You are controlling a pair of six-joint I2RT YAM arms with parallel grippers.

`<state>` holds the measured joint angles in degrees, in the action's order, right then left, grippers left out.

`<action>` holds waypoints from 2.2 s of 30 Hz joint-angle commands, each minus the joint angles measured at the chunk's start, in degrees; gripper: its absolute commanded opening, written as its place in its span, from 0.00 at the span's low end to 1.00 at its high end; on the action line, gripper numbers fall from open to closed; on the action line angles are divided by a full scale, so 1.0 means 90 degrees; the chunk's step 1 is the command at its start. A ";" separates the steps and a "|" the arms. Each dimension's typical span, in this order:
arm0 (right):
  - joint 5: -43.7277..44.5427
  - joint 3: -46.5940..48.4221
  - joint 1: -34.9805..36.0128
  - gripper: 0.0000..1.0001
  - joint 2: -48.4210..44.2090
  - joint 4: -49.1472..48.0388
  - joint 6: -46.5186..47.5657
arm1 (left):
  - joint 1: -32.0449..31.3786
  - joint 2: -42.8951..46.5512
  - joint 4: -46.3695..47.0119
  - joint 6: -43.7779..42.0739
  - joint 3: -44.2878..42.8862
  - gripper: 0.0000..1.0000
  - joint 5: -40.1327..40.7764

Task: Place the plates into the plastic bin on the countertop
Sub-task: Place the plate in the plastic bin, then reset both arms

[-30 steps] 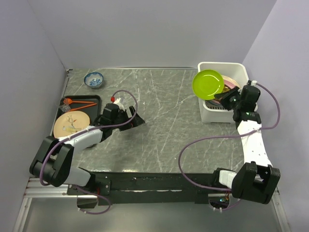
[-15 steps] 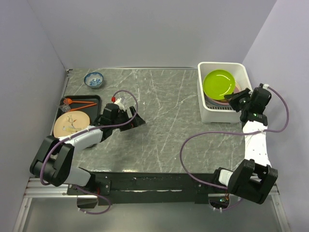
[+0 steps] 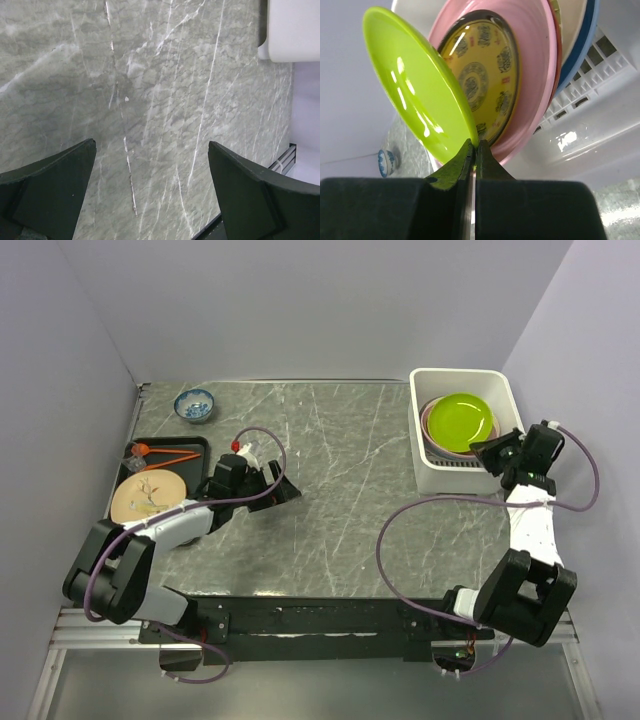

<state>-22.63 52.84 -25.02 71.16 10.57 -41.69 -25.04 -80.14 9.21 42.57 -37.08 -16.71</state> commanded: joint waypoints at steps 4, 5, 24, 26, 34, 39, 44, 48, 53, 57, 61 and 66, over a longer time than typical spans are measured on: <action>-0.0356 -0.0051 -0.0033 0.06 0.0102 -0.0344 0.0043 | -0.0001 0.0076 0.0021 -0.0149 -0.0109 0.99 0.0079; -0.0376 -0.0080 -0.0033 0.07 0.0111 -0.0344 0.0043 | -0.0001 0.0095 0.0002 -0.0169 -0.0108 0.99 0.0079; -0.0718 -0.0471 -0.0052 0.55 -0.0337 -0.0159 0.0325 | -0.0001 -0.0246 0.0187 -0.0150 -0.0187 0.99 -0.0048; -0.0640 -0.0441 -0.0062 0.61 -0.0590 -0.0061 0.0336 | -0.0001 -0.0256 0.0236 -0.0140 -0.0167 0.99 -0.0057; 0.0005 -0.0559 -0.0082 0.82 -0.1821 -0.0178 0.0062 | -0.0001 -0.0285 0.0256 -0.0208 -0.0138 0.99 -0.0087; -0.0092 -0.0305 -0.0082 0.83 -0.1978 -0.0022 0.0120 | -0.0001 -0.0217 0.0343 -0.0228 -0.0099 0.99 -0.0057; -0.0190 -0.0382 -0.0072 0.85 -0.2027 -0.0109 0.0111 | -0.0001 -0.0168 0.0139 -0.0384 -0.0254 0.99 -0.0009; -0.0288 -0.0549 0.0132 0.86 -0.2057 -0.0334 0.0033 | -0.0001 -0.0003 0.0050 -0.0375 -0.0265 0.99 0.0167; 0.0335 -0.0374 0.1147 0.87 -0.1823 -0.0218 0.0238 | -0.0001 0.0174 -0.0007 -0.0286 -0.0225 0.99 0.0274; 0.1164 -0.0246 0.2357 0.88 -0.1481 -0.0440 0.0199 | 0.0008 0.0339 -0.0338 -0.0325 -0.0333 0.99 0.0470; 0.1742 -0.0129 0.3636 0.89 -0.0770 -0.0578 0.0218 | 0.0008 0.0545 -0.0701 -0.0423 -0.0469 0.99 0.0743; 0.2172 -0.0051 0.5141 0.91 0.0237 -0.0764 0.0316 | 0.0028 0.0682 -0.1014 -0.0559 -0.0733 0.99 0.1046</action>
<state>-8.43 49.60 14.39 68.36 7.14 -40.34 -25.04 -76.29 1.96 39.59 -40.16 -10.41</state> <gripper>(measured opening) 0.900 0.994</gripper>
